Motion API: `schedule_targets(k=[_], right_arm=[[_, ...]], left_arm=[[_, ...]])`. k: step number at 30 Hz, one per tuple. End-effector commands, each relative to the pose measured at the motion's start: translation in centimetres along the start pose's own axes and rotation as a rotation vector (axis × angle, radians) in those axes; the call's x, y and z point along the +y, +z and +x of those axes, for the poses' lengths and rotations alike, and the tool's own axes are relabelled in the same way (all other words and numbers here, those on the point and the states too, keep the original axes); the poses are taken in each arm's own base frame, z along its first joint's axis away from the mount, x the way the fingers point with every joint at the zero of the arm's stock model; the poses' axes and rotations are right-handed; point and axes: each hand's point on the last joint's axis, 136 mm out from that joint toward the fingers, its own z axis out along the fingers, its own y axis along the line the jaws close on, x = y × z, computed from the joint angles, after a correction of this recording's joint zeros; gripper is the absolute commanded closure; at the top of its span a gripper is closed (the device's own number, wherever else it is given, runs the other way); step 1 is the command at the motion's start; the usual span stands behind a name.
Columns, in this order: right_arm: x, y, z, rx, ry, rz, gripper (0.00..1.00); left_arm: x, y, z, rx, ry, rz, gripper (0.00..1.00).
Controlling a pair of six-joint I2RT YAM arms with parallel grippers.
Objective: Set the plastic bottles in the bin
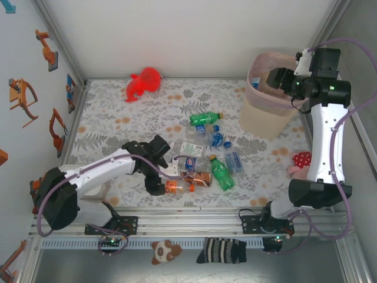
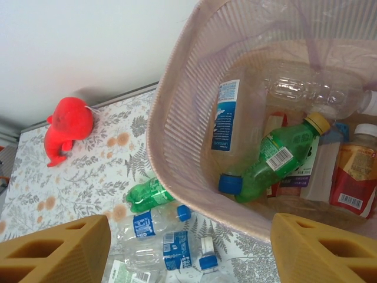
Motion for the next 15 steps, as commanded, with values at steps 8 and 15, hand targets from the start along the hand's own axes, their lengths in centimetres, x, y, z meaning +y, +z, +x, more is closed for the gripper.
schedule_targets(k=[8,15], right_arm=[[0.3,-0.8,-0.2,-0.032,-0.038,0.006,0.29],[0.1,-0.4,0.1,-0.027,-0.039,0.004,0.29]], left_arm=[[0.0,3.3,0.4,0.064,0.077,-0.005,0.16],[-0.2,5.0,0.9,0.116,0.088,0.022,0.20]])
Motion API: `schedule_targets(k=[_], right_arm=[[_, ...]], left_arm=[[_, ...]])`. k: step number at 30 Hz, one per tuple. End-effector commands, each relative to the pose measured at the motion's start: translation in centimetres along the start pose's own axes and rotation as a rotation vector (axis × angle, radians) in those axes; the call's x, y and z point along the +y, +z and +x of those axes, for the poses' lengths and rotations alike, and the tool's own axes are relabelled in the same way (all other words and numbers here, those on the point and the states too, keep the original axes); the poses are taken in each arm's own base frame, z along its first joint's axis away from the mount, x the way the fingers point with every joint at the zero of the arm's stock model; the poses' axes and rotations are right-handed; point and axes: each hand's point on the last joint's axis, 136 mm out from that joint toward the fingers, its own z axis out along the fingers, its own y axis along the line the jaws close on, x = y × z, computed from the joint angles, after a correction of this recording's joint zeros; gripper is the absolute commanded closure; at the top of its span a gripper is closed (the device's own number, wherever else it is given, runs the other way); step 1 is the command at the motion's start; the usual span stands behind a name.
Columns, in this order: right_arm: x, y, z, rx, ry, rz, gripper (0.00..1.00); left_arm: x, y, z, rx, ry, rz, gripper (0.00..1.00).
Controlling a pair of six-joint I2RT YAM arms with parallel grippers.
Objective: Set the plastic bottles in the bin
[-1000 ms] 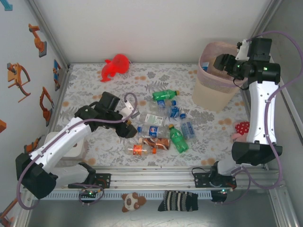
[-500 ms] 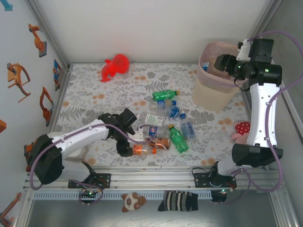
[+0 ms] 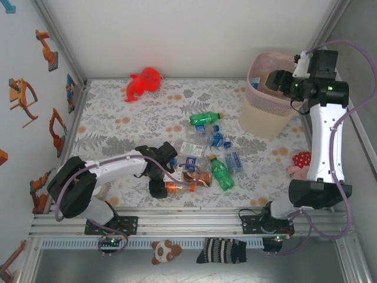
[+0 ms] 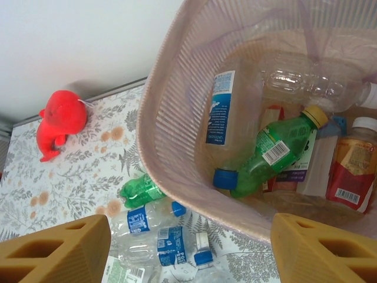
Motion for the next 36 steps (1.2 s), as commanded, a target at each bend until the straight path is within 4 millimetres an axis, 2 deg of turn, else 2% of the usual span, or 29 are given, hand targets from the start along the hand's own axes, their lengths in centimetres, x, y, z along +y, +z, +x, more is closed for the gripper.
schedule_targets(k=[1,13,17,22,30,36], right_arm=[[0.7,-1.1,-0.6,-0.050,-0.038,-0.007,0.29],[0.8,-1.3,-0.7,-0.057,-0.034,-0.012,0.29],[0.8,-1.9,-0.8,-0.064,-0.037,-0.005,0.29],[1.0,-3.0,-0.8,-0.074,-0.038,0.006,0.29],[2.6,-4.8,-0.7,-0.108,-0.039,-0.061,0.29],[5.4,-5.9,-0.8,-0.197,-0.097,-0.209,0.29]], left_arm=[[-0.4,1.0,0.5,0.036,0.031,0.020,0.21],[-0.3,1.0,0.8,0.050,0.037,0.011,0.37],[-0.2,0.4,0.6,0.030,0.040,-0.001,0.44],[-0.2,-0.8,0.1,-0.010,0.046,-0.020,0.45],[-0.2,-4.8,-2.4,-0.205,0.030,-0.065,0.48],[0.8,-10.4,-5.5,-0.451,-0.031,-0.111,0.49]])
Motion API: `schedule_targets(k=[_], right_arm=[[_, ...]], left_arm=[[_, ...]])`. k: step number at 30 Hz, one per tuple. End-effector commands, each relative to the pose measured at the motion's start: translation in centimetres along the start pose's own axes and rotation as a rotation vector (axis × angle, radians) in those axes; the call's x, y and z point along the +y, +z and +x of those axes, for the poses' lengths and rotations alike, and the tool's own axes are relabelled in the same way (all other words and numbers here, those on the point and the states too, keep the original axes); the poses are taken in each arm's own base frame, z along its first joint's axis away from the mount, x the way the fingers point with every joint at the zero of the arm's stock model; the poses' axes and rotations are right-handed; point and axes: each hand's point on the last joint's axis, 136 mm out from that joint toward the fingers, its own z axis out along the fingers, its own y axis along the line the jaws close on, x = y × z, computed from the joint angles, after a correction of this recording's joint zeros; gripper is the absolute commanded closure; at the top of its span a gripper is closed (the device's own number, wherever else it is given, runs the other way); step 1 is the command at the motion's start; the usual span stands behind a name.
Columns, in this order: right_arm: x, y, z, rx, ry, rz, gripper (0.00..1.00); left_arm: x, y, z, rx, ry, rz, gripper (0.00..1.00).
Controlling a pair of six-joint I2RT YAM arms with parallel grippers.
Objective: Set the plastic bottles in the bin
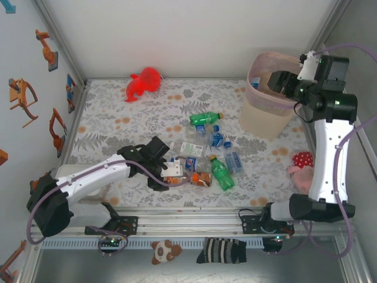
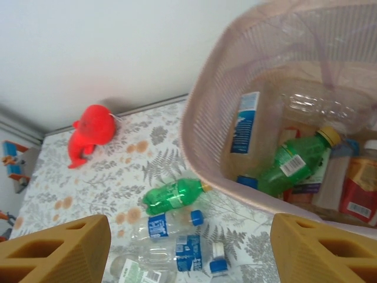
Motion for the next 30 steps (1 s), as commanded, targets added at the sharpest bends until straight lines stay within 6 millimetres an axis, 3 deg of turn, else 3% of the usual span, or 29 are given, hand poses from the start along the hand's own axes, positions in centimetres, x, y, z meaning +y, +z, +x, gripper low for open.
schedule_targets(k=[1,10,17,23,30], right_arm=[[3.0,-1.1,-1.0,-0.092,-0.058,-0.135,0.29],[9.9,-3.3,-0.6,-0.219,-0.269,-0.432,0.30],[16.7,-5.5,2.1,-0.253,-0.452,-0.735,0.29],[22.0,-8.4,5.1,-0.233,-0.579,-0.991,0.29],[25.8,-9.4,8.5,-0.194,-0.660,-1.159,0.27]], left_arm=[[0.8,-3.5,-4.2,-0.216,-0.044,-0.016,0.49],[2.9,-11.5,-11.7,-0.682,-0.192,-0.057,0.48],[3.5,-16.2,-15.3,-0.926,-0.265,-0.023,0.47],[3.0,-18.7,-16.9,-1.042,-0.249,0.025,0.47],[2.2,-19.7,-18.2,-1.088,-0.215,0.098,0.47]])
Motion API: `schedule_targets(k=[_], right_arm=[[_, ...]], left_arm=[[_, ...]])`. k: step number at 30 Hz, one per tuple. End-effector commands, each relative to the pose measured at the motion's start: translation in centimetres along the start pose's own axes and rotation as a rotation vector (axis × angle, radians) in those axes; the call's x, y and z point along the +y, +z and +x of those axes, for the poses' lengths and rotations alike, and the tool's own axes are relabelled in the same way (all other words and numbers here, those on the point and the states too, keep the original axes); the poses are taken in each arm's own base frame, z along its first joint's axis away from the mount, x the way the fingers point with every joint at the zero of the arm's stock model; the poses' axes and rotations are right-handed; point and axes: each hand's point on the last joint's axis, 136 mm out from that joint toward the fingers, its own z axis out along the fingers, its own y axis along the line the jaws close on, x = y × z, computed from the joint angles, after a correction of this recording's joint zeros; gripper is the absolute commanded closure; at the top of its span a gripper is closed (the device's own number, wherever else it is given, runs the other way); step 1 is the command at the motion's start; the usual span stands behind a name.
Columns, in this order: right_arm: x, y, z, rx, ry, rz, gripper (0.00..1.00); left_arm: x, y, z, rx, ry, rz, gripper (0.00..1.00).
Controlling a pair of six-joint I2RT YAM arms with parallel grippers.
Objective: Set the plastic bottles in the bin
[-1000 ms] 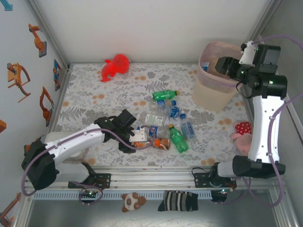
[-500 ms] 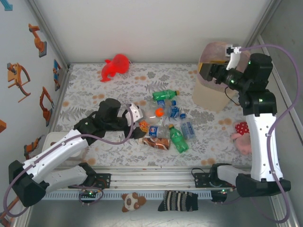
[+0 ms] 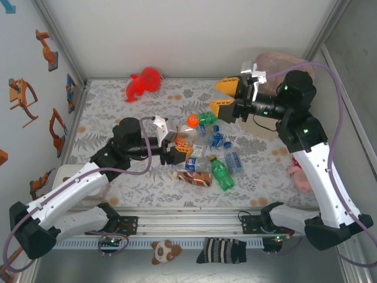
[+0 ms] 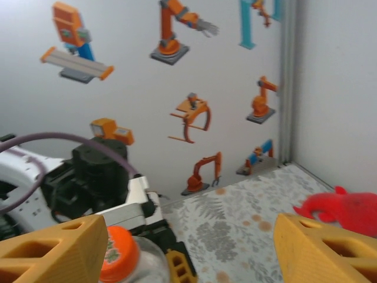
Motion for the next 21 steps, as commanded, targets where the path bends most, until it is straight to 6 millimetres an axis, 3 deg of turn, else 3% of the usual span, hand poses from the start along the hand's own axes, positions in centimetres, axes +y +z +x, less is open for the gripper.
schedule_targets(k=[1,6,15,21], right_arm=[[1.8,1.3,0.0,-0.009,-0.075,-0.101,0.27],[3.4,3.0,1.1,0.015,-0.084,-0.187,0.27],[4.1,4.5,3.5,0.068,-0.092,-0.242,0.34],[4.6,4.6,3.7,0.071,-0.095,-0.262,0.46]], left_arm=[[-1.4,-0.1,-2.8,-0.074,0.016,0.074,0.47],[-1.6,0.1,-3.1,-0.083,0.019,0.086,0.47],[-1.9,0.1,-3.2,-0.083,0.021,0.097,0.47],[-2.1,0.1,-3.3,-0.089,0.025,0.100,0.47]])
